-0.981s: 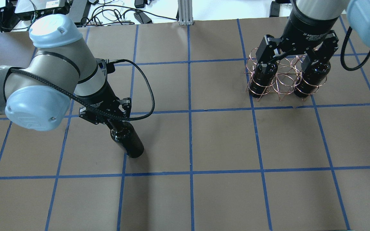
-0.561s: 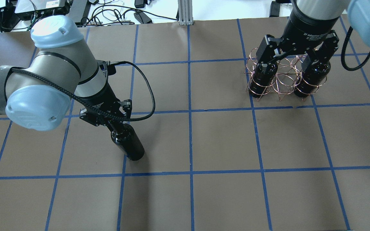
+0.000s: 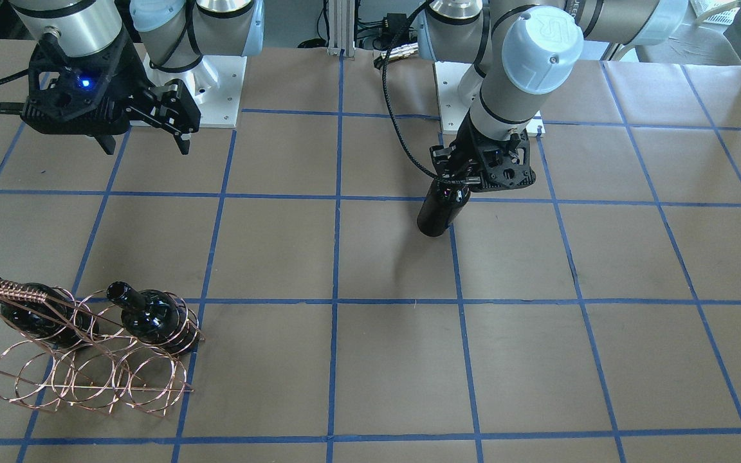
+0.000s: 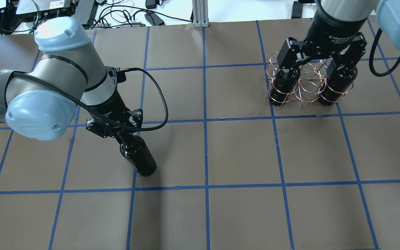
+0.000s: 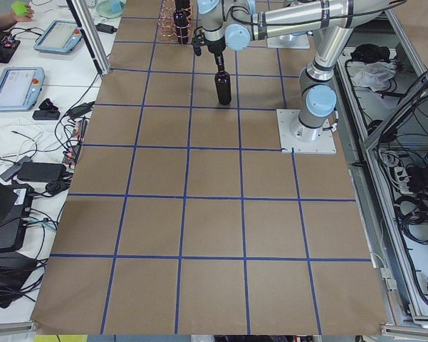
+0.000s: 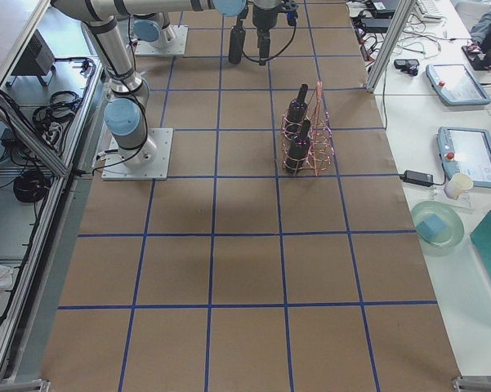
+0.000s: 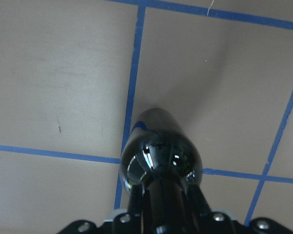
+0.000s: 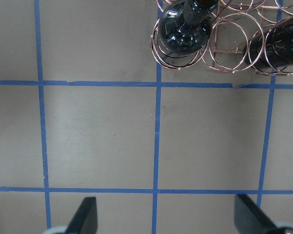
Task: Place wine into wine basket
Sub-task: 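Open the left gripper to release the upright bottle, then retract the left arm while the right arm swings toward the bottle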
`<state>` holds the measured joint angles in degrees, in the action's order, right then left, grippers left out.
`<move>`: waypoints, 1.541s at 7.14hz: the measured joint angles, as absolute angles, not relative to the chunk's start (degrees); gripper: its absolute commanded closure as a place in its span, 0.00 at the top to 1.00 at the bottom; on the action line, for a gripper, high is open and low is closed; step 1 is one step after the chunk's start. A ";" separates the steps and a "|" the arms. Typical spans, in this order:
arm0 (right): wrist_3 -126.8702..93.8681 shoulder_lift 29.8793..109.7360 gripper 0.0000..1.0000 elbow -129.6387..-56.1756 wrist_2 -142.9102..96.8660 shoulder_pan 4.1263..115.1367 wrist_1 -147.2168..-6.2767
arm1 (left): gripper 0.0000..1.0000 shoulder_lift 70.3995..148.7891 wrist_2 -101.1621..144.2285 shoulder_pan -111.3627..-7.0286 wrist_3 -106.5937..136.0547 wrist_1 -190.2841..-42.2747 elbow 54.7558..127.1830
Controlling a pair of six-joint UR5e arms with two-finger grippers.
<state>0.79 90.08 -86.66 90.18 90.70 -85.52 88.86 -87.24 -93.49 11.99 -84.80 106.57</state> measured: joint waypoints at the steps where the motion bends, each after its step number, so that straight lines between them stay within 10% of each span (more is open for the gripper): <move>1: 0.79 90.09 1.00 -86.66 90.18 90.70 -85.52 | 1.00 88.76 -87.22 -93.50 11.97 -84.85 106.14; 11: -23.23 82.89 1.00 -77.73 89.23 104.77 -89.63 | 1.00 90.44 -90.18 -73.46 -4.26 -91.63 86.29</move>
